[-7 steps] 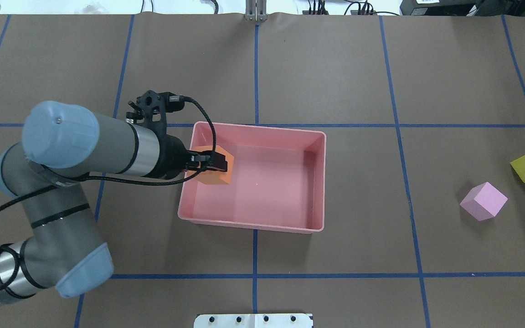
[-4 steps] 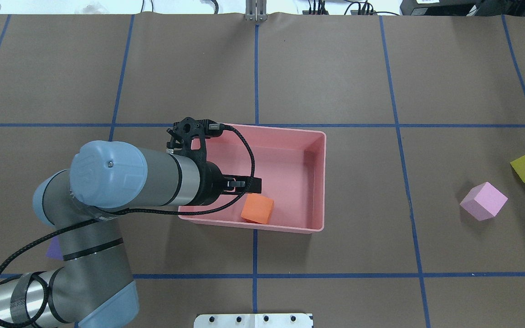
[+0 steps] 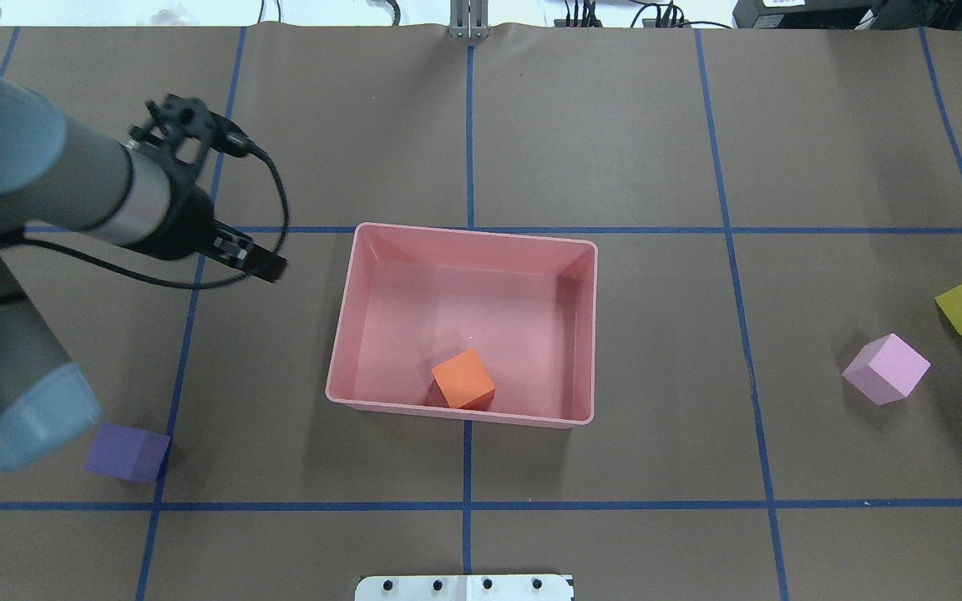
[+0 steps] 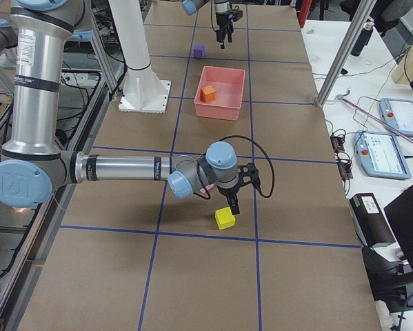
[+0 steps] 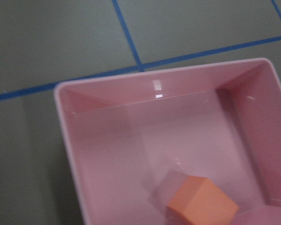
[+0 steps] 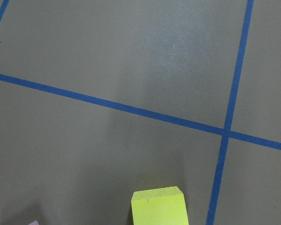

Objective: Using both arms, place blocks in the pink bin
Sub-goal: 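Raise the left gripper away from the bin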

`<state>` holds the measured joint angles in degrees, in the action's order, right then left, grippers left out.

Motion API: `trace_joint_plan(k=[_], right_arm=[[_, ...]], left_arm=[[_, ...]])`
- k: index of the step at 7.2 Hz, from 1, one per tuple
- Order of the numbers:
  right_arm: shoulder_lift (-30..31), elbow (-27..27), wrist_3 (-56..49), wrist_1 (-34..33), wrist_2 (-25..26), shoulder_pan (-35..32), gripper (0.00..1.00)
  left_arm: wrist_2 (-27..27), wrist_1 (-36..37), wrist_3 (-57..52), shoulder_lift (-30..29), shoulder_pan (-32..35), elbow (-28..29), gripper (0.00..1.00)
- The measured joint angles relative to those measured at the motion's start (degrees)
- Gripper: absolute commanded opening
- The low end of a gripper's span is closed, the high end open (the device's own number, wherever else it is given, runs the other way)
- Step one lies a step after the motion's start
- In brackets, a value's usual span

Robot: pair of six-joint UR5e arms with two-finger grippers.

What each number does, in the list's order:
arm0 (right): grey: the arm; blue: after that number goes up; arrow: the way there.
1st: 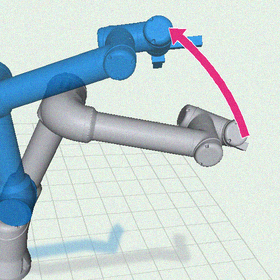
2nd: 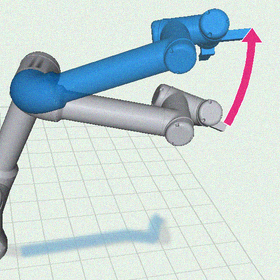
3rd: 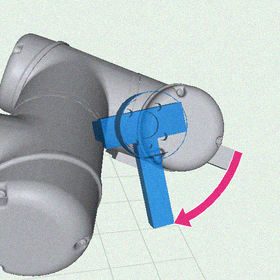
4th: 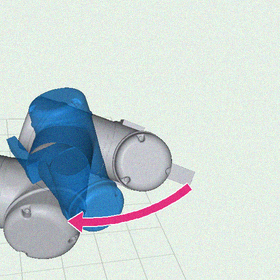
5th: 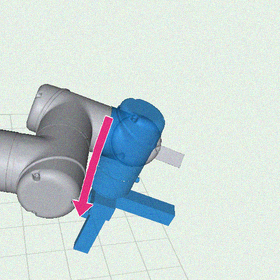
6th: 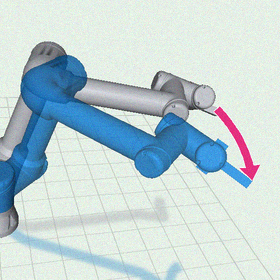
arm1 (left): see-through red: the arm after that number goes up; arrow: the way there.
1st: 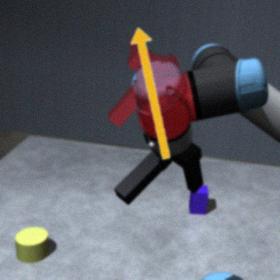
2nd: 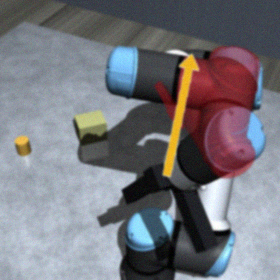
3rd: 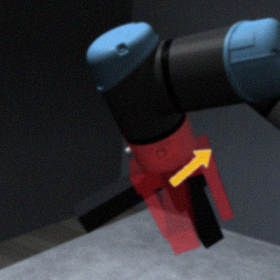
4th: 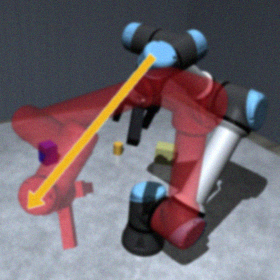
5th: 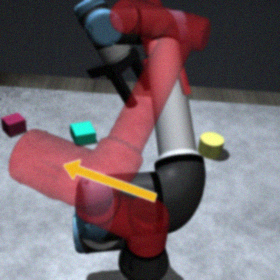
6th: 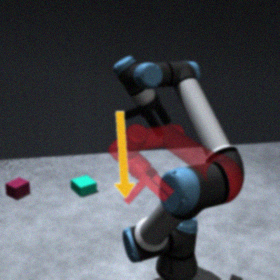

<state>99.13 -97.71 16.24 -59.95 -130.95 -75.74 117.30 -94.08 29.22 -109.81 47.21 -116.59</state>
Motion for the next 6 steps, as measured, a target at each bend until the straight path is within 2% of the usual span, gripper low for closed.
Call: trace_joint_plan(k=[1, 2, 3, 6], right_arm=[[0.9, 0.1, 0.6, 0.9, 0.9, 1.0, 1.0], [1.9, 0.3, 0.9, 2.2, 1.8, 1.6, 1.0], [2.7, 1.3, 1.0, 4.3, 2.5, 2.1, 1.0], [2.7, 8.5, 1.1, 16.4, 5.5, 5.6, 1.0]], left_arm=[[7.1, 0.3, -14.6, 2.9, 9.4, 4.2, 1.0], [11.8, 0.3, -27.0, 4.5, 17.2, 9.3, 1.0], [13.9, 0.2, -34.6, 5.3, 21.8, 12.7, 1.0], [15.1, -0.8, -39.6, 7.2, 25.1, 14.6, 1.0]])
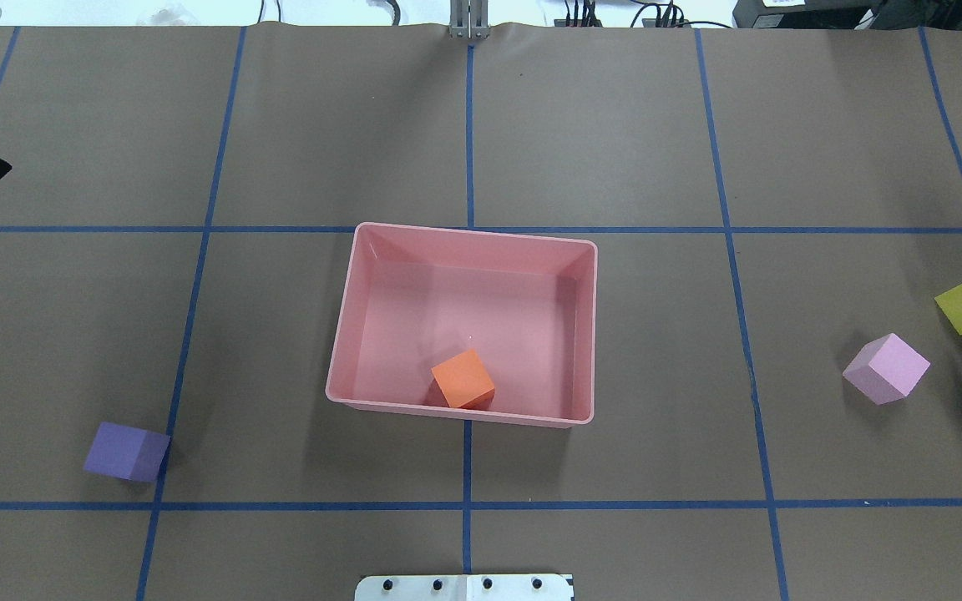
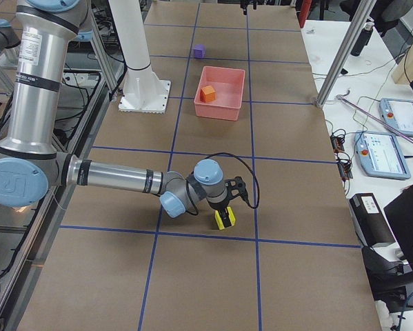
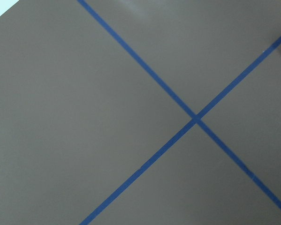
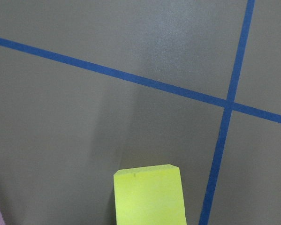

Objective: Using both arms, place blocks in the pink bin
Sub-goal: 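Lower the right gripper onto the yellow cube and close it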

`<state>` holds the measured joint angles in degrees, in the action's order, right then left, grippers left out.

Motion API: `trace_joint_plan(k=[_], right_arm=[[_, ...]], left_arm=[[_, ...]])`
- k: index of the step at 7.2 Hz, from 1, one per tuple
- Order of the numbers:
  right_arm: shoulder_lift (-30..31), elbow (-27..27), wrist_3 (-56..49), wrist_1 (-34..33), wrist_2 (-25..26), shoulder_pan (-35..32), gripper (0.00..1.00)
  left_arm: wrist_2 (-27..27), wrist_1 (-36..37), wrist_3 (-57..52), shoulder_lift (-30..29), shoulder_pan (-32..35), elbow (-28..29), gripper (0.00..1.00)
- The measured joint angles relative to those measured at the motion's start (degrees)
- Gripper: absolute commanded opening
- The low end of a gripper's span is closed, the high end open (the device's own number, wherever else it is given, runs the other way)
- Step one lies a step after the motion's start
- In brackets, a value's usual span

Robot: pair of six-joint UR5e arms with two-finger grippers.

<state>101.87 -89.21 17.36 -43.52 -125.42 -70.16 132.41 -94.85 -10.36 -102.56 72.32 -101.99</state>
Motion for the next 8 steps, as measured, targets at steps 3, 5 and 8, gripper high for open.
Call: trace_joint_plan(k=[3, 5, 8], right_arm=[[-0.2, 2.9, 0.1, 4.2, 0.3, 1.5, 1.0], [-1.1, 4.3, 0.1, 4.4, 0.5, 2.1, 1.0], [-4.7, 9.1, 0.9, 4.6, 0.8, 2.7, 0.05]], left_arm=[[0.0, -0.4, 0.0, 0.7, 0.1, -0.1, 1.0], [0.0, -0.4, 0.0, 0.9, 0.1, -0.1, 1.0], [0.1, -0.4, 0.1, 1.0, 0.0, -0.2, 1.0]])
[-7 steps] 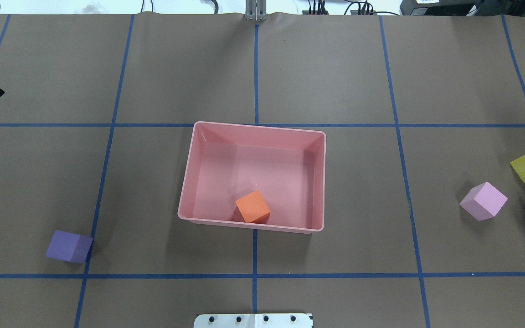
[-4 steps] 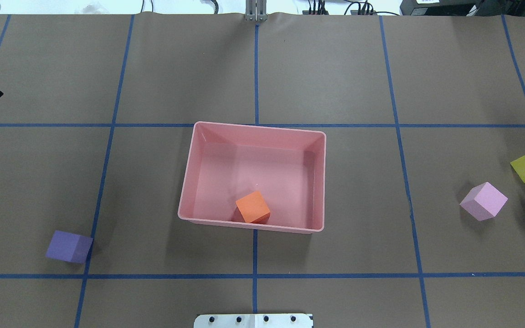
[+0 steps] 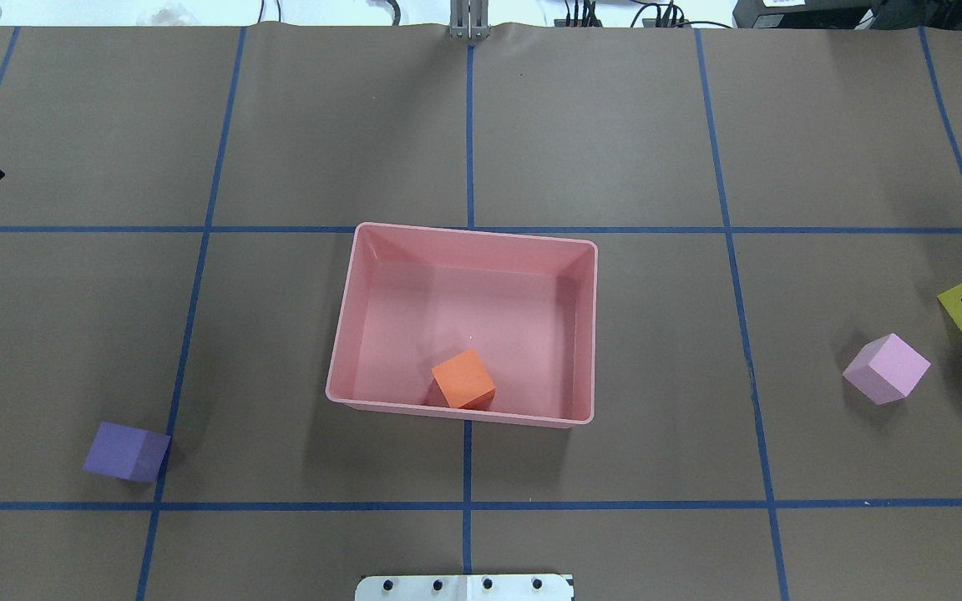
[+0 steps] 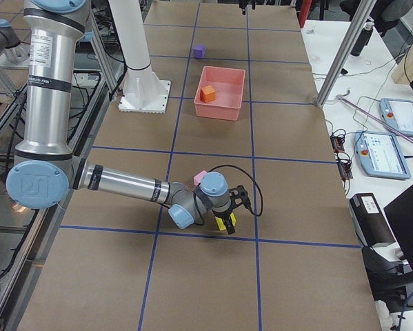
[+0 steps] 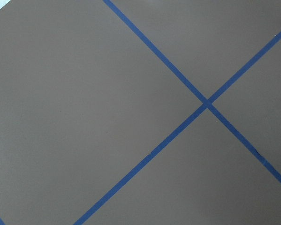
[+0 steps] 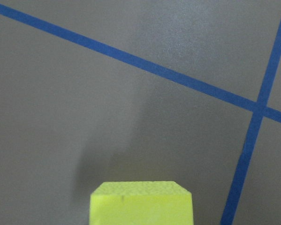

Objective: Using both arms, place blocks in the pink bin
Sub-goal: 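Lower the right gripper onto the yellow cube and close it, then carry the yellow cube into the pink bin and open the right gripper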

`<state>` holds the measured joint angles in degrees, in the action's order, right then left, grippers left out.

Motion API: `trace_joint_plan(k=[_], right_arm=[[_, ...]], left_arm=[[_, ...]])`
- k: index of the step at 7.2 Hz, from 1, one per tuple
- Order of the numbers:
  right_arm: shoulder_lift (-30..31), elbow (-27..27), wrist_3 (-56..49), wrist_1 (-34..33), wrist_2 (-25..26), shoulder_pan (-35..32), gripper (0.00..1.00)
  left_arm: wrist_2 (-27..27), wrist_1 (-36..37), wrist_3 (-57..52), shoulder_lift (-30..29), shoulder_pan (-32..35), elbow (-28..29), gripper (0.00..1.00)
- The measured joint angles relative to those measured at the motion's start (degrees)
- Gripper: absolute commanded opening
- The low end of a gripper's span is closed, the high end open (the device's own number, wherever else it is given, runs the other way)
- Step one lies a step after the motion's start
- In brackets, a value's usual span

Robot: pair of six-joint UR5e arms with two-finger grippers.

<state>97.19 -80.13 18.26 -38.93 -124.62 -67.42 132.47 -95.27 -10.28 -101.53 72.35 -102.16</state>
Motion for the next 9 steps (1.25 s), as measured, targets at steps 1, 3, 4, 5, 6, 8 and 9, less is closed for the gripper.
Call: trace_joint_plan(k=[1, 3, 4, 5, 6, 8, 9], right_arm=[[-0.5, 0.1, 1.5, 0.0, 0.0, 0.2, 0.01], [-1.5, -1.4, 4.1, -0.1, -0.3, 0.6, 0.01], [-2.1, -3.6, 6.9, -0.2, -0.5, 0.6, 0.01], [-3.3, -6.1, 12.3, -0.2, -0.6, 0.6, 0.02], [-5.1, -9.0, 19.6, -0.2, -0.8, 0.8, 0.03], [-10.3, -14.8, 36.8, -0.2, -0.9, 3.4, 0.07], [-14.3, -17.0, 46.0, -0.2, -0.1, 6.0, 0.07]], left_arm=[[0.1, 0.0, 0.1, 0.0, 0.0, -0.1, 1.0], [0.2, 0.0, 0.5, 0.0, 0.1, -0.4, 1.0], [0.2, 0.0, 0.8, 0.0, 0.1, -0.7, 1.0], [0.2, 0.0, 1.1, 0.0, 0.0, -0.9, 1.0], [0.2, 0.0, 1.2, 0.0, 0.0, -0.9, 1.0], [0.2, -0.2, 2.8, 0.0, -0.2, -1.0, 1.0], [0.2, -1.1, 4.8, -0.1, -0.3, -0.9, 1.0]])
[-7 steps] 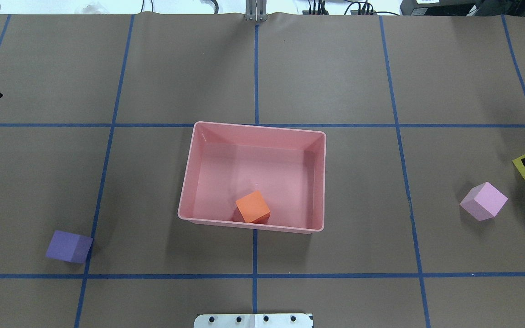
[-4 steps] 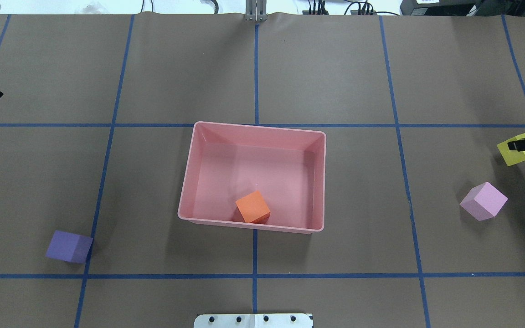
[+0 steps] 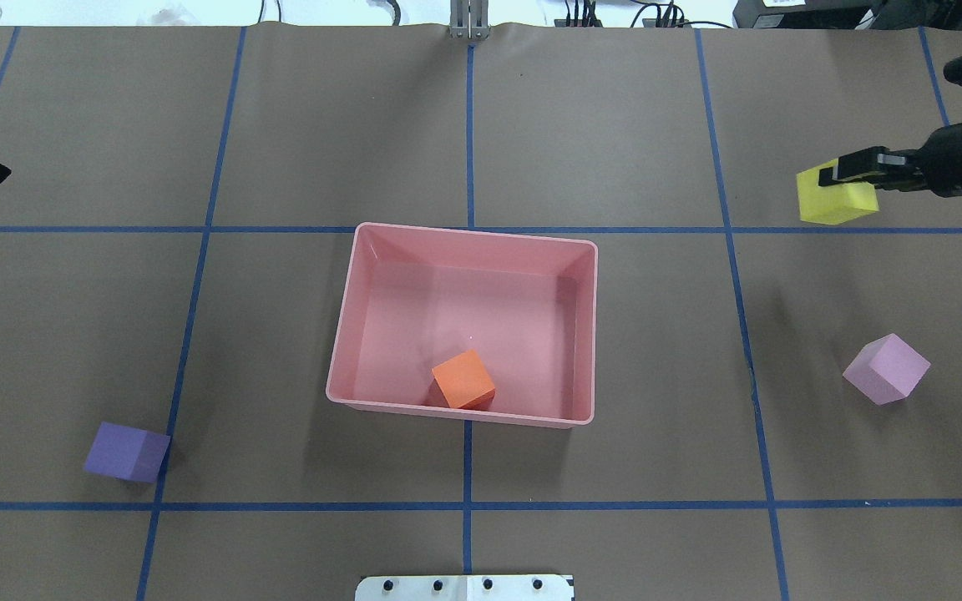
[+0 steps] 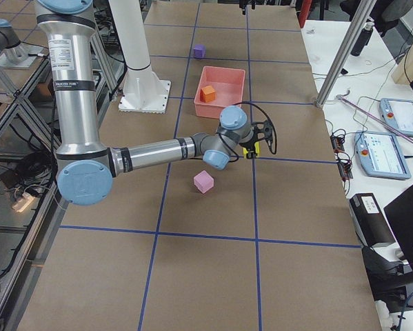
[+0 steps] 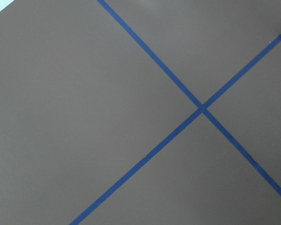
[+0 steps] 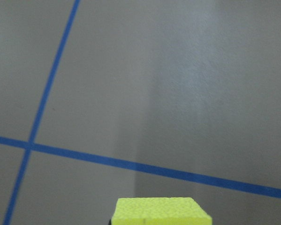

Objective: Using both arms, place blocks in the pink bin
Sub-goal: 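Carry the yellow cube into the pink bin and open the right gripper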

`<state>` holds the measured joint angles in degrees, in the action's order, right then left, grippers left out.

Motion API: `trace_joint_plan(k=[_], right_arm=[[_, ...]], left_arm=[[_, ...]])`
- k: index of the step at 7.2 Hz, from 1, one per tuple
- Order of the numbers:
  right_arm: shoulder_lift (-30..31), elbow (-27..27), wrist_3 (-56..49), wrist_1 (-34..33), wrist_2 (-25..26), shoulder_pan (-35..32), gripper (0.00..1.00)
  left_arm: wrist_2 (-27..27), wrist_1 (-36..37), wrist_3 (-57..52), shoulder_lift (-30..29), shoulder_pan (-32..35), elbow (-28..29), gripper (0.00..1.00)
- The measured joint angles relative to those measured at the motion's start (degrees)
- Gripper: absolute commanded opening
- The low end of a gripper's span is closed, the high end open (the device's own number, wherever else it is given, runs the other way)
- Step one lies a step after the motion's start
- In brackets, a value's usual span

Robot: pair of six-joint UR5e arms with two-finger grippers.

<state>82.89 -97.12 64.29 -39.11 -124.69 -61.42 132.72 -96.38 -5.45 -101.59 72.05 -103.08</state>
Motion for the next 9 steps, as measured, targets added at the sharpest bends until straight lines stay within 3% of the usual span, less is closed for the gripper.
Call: trace_joint_plan(k=[2, 4, 5, 6, 8, 9], right_arm=[[-8.0, -2.7, 12.9, -0.6, 7.0, 7.9, 0.09], [-14.9, -6.2, 18.5, -8.5, 18.3, 17.4, 0.2], [-18.6, -8.1, 19.7, -16.3, 24.7, 22.7, 0.76], [-21.7, -9.0, 20.4, -23.4, 30.8, 27.9, 0.99], [-23.7, -10.1, 21.2, -31.8, 37.7, 34.3, 1.0], [-24.0, -12.5, 20.9, -39.2, 38.1, 35.3, 1.0]], left_arm=[[0.0, -4.8, 7.6, 0.0, -0.1, 0.1, 1.0], [0.0, -8.9, 13.4, -0.1, -0.7, 0.5, 1.0], [0.0, -9.5, 14.3, -0.1, -1.0, 0.6, 1.0], [0.0, -9.7, 15.0, -0.1, -1.4, 0.6, 1.0], [0.0, -10.4, 17.0, -0.1, -2.5, 0.6, 1.0], [-0.1, -11.8, 19.4, -0.1, -3.5, 0.6, 1.0]])
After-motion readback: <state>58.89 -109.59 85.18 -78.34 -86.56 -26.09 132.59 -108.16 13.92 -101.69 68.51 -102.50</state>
